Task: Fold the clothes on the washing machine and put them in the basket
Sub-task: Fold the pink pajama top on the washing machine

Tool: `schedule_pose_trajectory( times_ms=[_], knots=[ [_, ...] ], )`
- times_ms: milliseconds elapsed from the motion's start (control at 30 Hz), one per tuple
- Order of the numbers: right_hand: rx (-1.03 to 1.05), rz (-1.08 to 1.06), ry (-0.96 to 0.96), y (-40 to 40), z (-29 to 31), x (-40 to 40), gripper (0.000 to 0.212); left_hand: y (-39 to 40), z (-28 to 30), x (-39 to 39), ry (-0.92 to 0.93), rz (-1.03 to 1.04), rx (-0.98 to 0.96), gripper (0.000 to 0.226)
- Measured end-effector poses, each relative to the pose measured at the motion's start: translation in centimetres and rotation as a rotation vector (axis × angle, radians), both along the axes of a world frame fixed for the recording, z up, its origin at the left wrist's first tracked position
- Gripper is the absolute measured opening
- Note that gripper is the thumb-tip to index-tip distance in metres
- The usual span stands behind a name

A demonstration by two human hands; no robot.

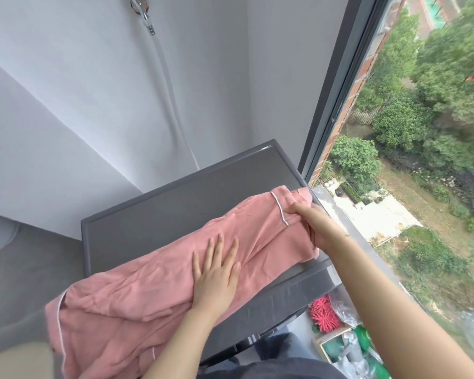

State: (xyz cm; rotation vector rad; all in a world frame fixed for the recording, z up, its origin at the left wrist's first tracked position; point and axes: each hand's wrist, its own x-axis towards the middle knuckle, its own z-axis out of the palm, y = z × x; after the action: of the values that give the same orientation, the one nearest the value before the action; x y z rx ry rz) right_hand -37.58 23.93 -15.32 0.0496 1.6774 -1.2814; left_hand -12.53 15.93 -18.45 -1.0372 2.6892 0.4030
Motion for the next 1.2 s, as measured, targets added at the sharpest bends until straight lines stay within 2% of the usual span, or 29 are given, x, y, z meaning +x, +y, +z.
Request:
schedule_pose_trajectory(
  times_ms=[67, 133, 200, 267, 333, 400, 467, 533, 633, 767, 833, 967, 1000, 1033, 1100, 1133, 1200],
  knots=[
    [-0.088, -0.113, 0.09, -0.4, 1.1, -0.5, 0.033, -0.8, 0.4, -2.0, 0.051, 0.021, 0.166, 0.051],
    [-0.134, -0.244, 0.183, -0.4, 2.8, -1.8, 0.026, -1.5, 1.5, -4.1, 0.216, 0.07, 0.402, 0.047],
    [-0.135, -0.358, 0.311, -0.1, 4.5, -3.4, 0.025, -1.8, 3.8, -5.5, 0.421, 0.219, 0.719, 0.043],
    [-0.161, -0.38, 0.471, 0.1, 6.2, -4.6, 0.023, -1.9, 5.8, -5.6, 0.519, 0.336, 0.878, 0.041],
    [-0.173, -0.268, 0.602, -0.2, 7.5, -4.8, 0.024, -2.4, 7.0, -4.6, 0.594, 0.414, 0.907, 0.04],
    [-0.099, -0.089, 0.731, -0.9, 8.3, -4.1, 0.032, -3.3, 7.2, -3.2, 0.65, 0.48, 0.862, 0.038],
    [0.008, 0.067, 0.881, -2.0, 9.2, -2.0, 0.035, -4.3, 6.8, -1.2, 0.655, 0.533, 0.79, 0.031],
    [0.069, 0.191, 1.025, -3.0, 10.4, 0.9, 0.033, -5.3, 6.4, 0.8, 0.708, 0.639, 0.835, 0.023],
    [0.125, 0.379, 1.168, -4.4, 12.1, 5.9, 0.038, -6.7, 6.5, 4.1, 0.755, 0.759, 0.836, 0.027],
    [0.143, 0.584, 1.149, -7.0, 12.9, 12.8, 0.037, -8.7, 8.0, 8.7, 0.899, 0.869, 0.722, 0.026],
    [0.14, 0.738, 1.063, -8.5, 12.4, 16.6, 0.035, -10.2, 8.5, 11.1, 0.931, 0.905, 0.685, 0.027],
    [0.168, 1.181, 0.585, -9.8, 10.5, 21.4, 0.048, -12.7, 8.0, 13.2, 0.973, 0.956, 0.692, 0.023],
    [0.122, 1.207, 0.451, -9.7, 10.3, 22.1, 0.045, -13.0, 7.9, 13.4, 0.962, 0.951, 0.699, 0.021],
    [0.035, 1.159, 0.332, -9.3, 10.2, 22.3, 0.035, -13.1, 7.6, 13.3, 0.936, 0.936, 0.702, 0.02],
    [-0.137, 0.845, 0.229, -8.5, 10.0, 22.5, 0.022, -13.3, 6.7, 12.8, 0.855, 0.889, 0.692, 0.022],
    [-0.178, 0.625, 0.273, -8.0, 9.6, 22.4, 0.026, -13.4, 6.3, 12.5, 0.812, 0.853, 0.675, 0.026],
    [-0.155, 0.252, 0.569, -6.9, 8.1, 21.1, 0.028, -13.3, 5.6, 11.6, 0.732, 0.742, 0.539, 0.033]
  ],
)
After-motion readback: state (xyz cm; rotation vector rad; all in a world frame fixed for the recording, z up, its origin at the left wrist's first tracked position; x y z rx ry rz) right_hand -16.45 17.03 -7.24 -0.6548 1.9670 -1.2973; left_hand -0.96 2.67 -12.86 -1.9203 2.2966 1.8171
